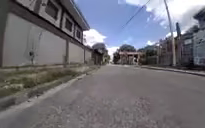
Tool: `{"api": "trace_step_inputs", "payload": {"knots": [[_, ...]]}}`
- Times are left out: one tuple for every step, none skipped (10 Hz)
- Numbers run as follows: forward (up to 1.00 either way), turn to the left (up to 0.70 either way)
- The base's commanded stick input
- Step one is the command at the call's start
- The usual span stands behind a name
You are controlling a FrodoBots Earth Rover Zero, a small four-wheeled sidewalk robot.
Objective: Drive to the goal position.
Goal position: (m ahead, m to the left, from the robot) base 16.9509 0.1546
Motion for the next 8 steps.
{"api": "trace_step_inputs", "payload": {"knots": [[0.70,0.00],[0.70,0.00],[0.70,0.00],[0.70,0.00],[0.70,0.00],[0.70,0.00],[0.70,0.00],[0.70,0.00]]}}
